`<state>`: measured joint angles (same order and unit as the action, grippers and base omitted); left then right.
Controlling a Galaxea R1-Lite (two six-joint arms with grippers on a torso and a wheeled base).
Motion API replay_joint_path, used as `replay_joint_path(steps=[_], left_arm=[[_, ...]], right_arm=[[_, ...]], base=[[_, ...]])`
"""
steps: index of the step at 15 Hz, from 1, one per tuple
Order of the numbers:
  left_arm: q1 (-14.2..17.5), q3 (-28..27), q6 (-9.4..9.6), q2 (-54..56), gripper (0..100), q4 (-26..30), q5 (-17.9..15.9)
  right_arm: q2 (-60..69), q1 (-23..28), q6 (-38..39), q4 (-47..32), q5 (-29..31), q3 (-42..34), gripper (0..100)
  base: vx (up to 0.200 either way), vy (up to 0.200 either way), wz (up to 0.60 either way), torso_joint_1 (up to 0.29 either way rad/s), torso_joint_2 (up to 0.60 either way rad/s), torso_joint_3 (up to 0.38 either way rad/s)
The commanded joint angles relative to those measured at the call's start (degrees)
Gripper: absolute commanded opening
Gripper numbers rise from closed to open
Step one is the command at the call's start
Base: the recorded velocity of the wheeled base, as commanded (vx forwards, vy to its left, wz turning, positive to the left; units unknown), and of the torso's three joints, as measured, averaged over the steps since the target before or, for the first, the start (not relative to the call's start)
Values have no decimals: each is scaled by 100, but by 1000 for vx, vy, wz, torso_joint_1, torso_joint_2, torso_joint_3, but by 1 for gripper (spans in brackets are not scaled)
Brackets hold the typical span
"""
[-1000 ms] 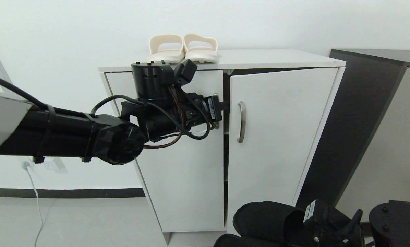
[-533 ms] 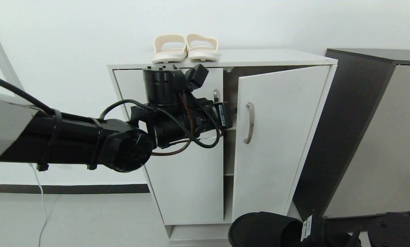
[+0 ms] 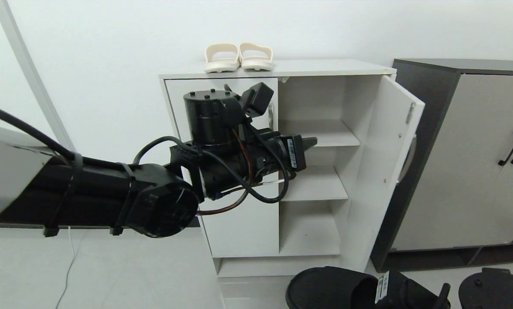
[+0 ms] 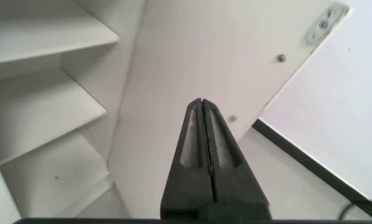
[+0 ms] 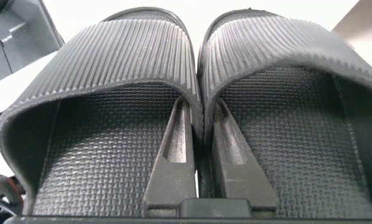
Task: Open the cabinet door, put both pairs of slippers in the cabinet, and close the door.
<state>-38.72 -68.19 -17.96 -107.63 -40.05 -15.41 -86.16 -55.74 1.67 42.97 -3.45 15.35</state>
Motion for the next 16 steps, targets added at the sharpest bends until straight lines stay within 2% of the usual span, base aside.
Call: replay_joint_path(steps=[1, 3, 4, 5, 6, 7, 9, 10, 11, 13, 14, 15, 16], left_arm=[[330, 272, 3, 454, 0, 32, 82], [593, 641, 64, 1139, 0, 102, 275], [716, 904, 266, 1666, 0, 322, 521], [778, 1054, 398, 1956, 0, 533, 741], [831, 1291, 609, 2405, 0, 876, 1084], [919, 1757, 882, 3152, 0, 1324, 1655], [1024, 2311, 1093, 4066, 0, 1552, 2200], [1297, 2609, 1233, 4690, 0, 1781, 2534], [1850, 2776, 1383, 5244, 0, 2124, 2622], [2580, 3093, 1339, 6202, 0, 2748, 2763], [2580, 3093, 1339, 6202, 0, 2748, 2763], [3485, 3849, 1268, 7327, 0, 3134, 2833], [3784, 4139, 1268, 7678, 0, 3178, 2824]], right_arm=[[-164, 441, 26, 1, 204, 311, 0], [-375, 722, 228, 9, 749, 645, 0], [-533, 775, 483, 1, 1206, 935, 0], [-647, 792, 633, 1, 1417, 1093, 0], [-823, 801, 800, 1, 1778, 1304, 0], [-1201, 836, 879, 9, 2507, 1682, 0], [-1623, 898, 993, 9, 3404, 2157, 0], [-1808, 933, 1081, 1, 3896, 2464, 0], [-1939, 968, 1143, 1, 4203, 2649, 0], [-1966, 977, 1143, 1, 4353, 2684, 0], [-1966, 977, 1143, 1, 4353, 2684, 0], [-1966, 977, 1143, 1, 4362, 2666, 0], [-1957, 977, 1143, 1, 4362, 2649, 0]], base=[[0, 0, 0, 0, 0, 0], [0, 0, 0, 0, 0, 0], [0, 0, 0, 0, 0, 0], [0, 0, 0, 0, 0, 0], [0, 0, 0, 0, 0, 0], [0, 0, 0, 0, 0, 0], [0, 0, 0, 0, 0, 0], [0, 0, 0, 0, 0, 0], [0, 0, 0, 0, 0, 0], [0, 0, 0, 0, 0, 0], [0, 0, 0, 0, 0, 0], [0, 0, 0, 0, 0, 0], [0, 0, 0, 0, 0, 0]])
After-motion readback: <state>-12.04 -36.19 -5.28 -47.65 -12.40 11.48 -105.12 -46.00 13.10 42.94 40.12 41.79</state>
